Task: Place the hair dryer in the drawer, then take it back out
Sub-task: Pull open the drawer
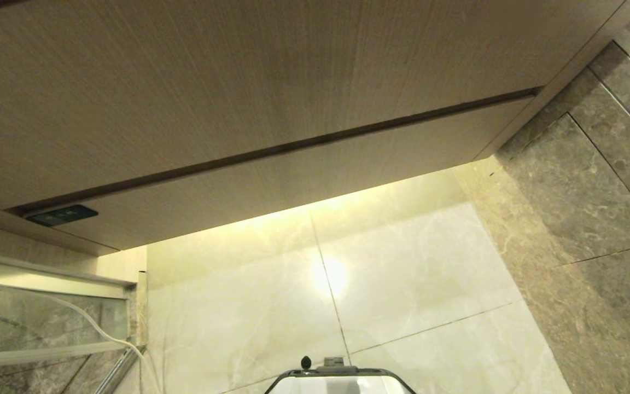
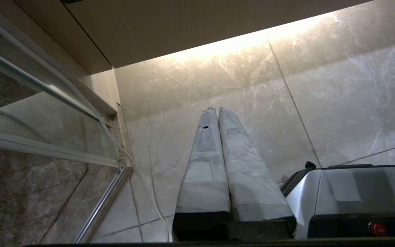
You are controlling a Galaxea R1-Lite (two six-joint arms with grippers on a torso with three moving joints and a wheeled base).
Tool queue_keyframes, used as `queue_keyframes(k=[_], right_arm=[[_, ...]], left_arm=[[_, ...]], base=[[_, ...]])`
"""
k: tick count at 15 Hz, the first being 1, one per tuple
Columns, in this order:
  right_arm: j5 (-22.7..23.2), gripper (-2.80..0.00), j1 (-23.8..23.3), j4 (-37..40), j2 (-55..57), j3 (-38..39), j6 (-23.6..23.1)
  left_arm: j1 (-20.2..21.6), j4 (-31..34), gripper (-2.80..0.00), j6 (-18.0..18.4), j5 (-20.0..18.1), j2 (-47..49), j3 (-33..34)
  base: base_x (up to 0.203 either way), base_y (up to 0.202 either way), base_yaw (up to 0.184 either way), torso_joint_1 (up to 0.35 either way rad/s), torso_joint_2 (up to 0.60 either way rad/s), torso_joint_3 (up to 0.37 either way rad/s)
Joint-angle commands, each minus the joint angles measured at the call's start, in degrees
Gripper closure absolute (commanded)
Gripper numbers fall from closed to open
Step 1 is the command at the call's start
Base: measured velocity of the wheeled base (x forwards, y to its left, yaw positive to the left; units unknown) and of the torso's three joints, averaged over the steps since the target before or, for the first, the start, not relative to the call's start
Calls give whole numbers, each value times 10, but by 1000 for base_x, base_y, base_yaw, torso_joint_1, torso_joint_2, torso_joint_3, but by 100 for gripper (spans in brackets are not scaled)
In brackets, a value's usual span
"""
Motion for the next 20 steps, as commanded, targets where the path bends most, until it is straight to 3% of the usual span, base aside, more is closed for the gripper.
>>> queue_keyframes(k=[1, 4, 7, 10, 13, 15, 17, 18, 20], right_arm=[[1, 0, 0, -1, -21, 23, 2], [-2, 0, 0, -1, -21, -13, 3], [-2, 0, -10, 34, 16, -153, 6], [4, 0, -27, 214, 200, -382, 16], [35, 0, -3, 344, 390, -511, 16], [79, 0, 17, 317, 497, -544, 10], [134, 0, 34, 241, 595, -560, -6], [156, -280, 41, 208, 643, -564, -29], [185, -280, 54, 163, 732, -571, -118]], left_arm=[[0, 0, 0, 0, 0, 0, 1], [0, 0, 0, 0, 0, 0, 1], [0, 0, 0, 0, 0, 0, 1], [0, 0, 0, 0, 0, 0, 0], [-1, 0, 0, 0, 0, 0, 1], [-1, 0, 0, 0, 0, 0, 1], [0, 0, 0, 0, 0, 0, 0], [-1, 0, 0, 0, 0, 0, 1], [0, 0, 0, 0, 0, 0, 1]], base=[[0, 0, 0, 0, 0, 0], [0, 0, 0, 0, 0, 0], [0, 0, 0, 0, 0, 0], [0, 0, 0, 0, 0, 0], [0, 0, 0, 0, 0, 0], [0, 0, 0, 0, 0, 0], [0, 0, 0, 0, 0, 0], [0, 0, 0, 0, 0, 0], [0, 0, 0, 0, 0, 0]])
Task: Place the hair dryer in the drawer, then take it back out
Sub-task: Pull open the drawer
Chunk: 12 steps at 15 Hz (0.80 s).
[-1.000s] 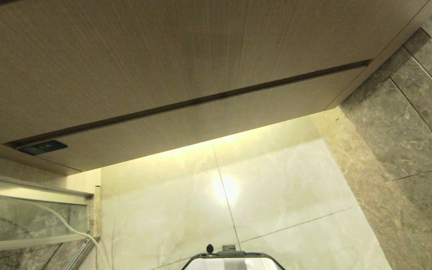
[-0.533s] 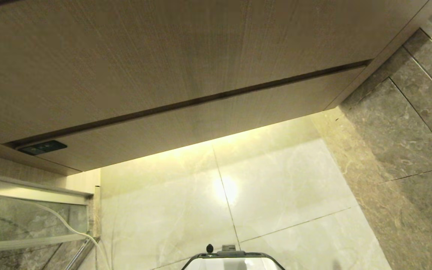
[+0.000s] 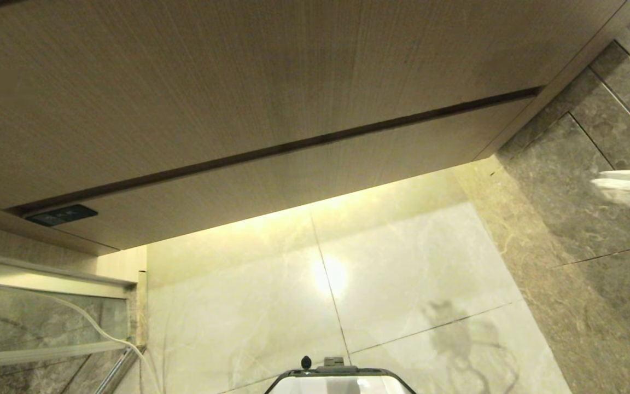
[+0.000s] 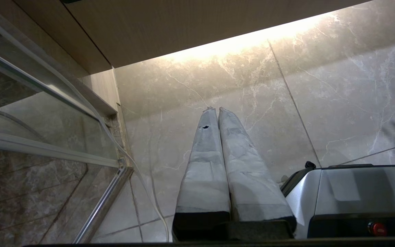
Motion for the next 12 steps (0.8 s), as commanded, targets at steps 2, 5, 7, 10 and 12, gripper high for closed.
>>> queue_keyframes(k=[2, 5, 7, 10, 12], right_arm=[[27, -280, 15, -69, 188, -4, -146], [32, -280, 18, -177, 258, -5, -250], [28, -280, 16, -280, 308, -4, -348], [34, -280, 16, -382, 344, 17, -397], [32, -280, 16, -453, 362, 22, -407]], left_arm=[[-1, 0, 0, 0, 0, 0, 1], [0, 0, 0, 0, 0, 0, 1], [0, 0, 0, 0, 0, 0, 0], [0, 0, 0, 0, 0, 0, 1], [0, 0, 0, 0, 0, 0, 1]], base=[[0, 0, 0, 0, 0, 0], [0, 0, 0, 0, 0, 0], [0, 0, 0, 0, 0, 0], [0, 0, 0, 0, 0, 0], [0, 0, 0, 0, 0, 0]])
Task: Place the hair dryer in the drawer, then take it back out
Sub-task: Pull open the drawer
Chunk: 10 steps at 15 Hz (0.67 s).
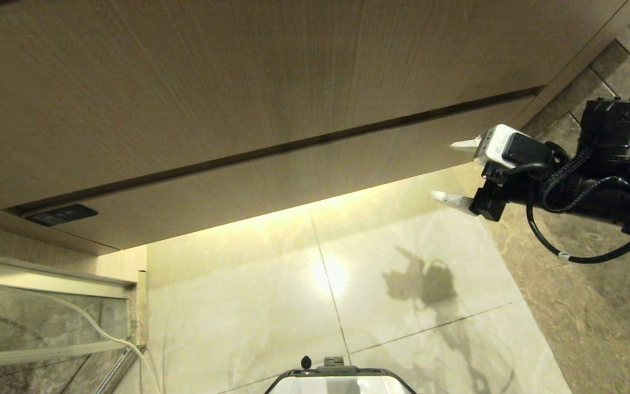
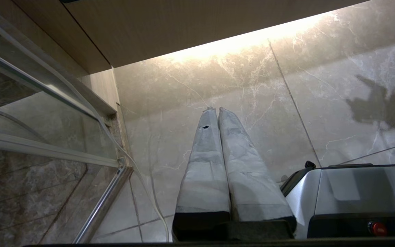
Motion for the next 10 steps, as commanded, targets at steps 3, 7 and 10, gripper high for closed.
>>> queue_keyframes(k=[3, 7, 10], right_arm=[[3, -280, 3, -97, 54, -1, -47], [5, -280, 11, -164, 80, -14, -66], [14, -280, 16, -189, 110, -42, -75]], left_arm=[[0, 0, 0, 0, 0, 0, 0], [0, 0, 0, 0, 0, 0, 1], [0, 0, 0, 0, 0, 0, 0]], base=[[0, 0, 0, 0, 0, 0], [0, 0, 0, 0, 0, 0], [0, 0, 0, 0, 0, 0]])
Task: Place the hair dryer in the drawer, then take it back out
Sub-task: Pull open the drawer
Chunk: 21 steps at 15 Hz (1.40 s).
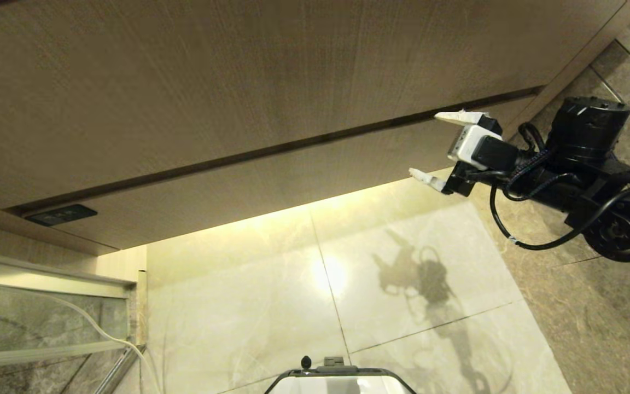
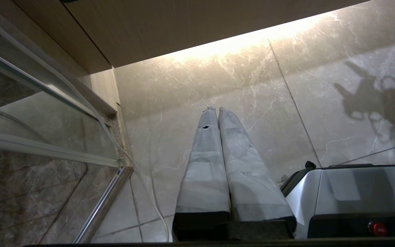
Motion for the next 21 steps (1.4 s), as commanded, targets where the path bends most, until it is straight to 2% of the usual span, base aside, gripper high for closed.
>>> queue_keyframes(k=[1, 4, 7, 11, 14, 16, 17, 18, 19, 21], right_arm=[[4, -280, 3, -13, 29, -12, -3], [4, -280, 3, -8, 52, -25, -4], [3, -280, 3, 1, 83, -83, -1], [-1, -280, -1, 98, 106, -159, 3], [-1, -280, -8, 186, 82, -161, 0], [-38, -280, -9, 191, 73, -171, 1], [-67, -280, -8, 191, 67, -178, -9], [-72, -280, -9, 190, 64, -179, -40], [-68, -280, -9, 189, 62, -173, -70], [-38, -280, -9, 189, 65, -174, -85]], left_arm=[[0, 0, 0, 0, 0, 0, 1], [0, 0, 0, 0, 0, 0, 1], [0, 0, 0, 0, 0, 0, 0], [-1, 0, 0, 0, 0, 0, 1], [0, 0, 0, 0, 1, 0, 1], [0, 0, 0, 0, 0, 0, 1], [0, 0, 0, 0, 0, 0, 1], [0, 0, 0, 0, 1, 0, 1], [0, 0, 0, 0, 0, 0, 1], [0, 0, 0, 0, 1, 0, 0]], base=[[0, 0, 0, 0, 0, 0], [0, 0, 0, 0, 0, 0], [0, 0, 0, 0, 0, 0], [0, 0, 0, 0, 0, 0], [0, 0, 0, 0, 0, 0], [0, 0, 0, 0, 0, 0], [0, 0, 0, 0, 0, 0], [0, 0, 0, 0, 0, 0], [0, 0, 0, 0, 0, 0], [0, 0, 0, 0, 0, 0]])
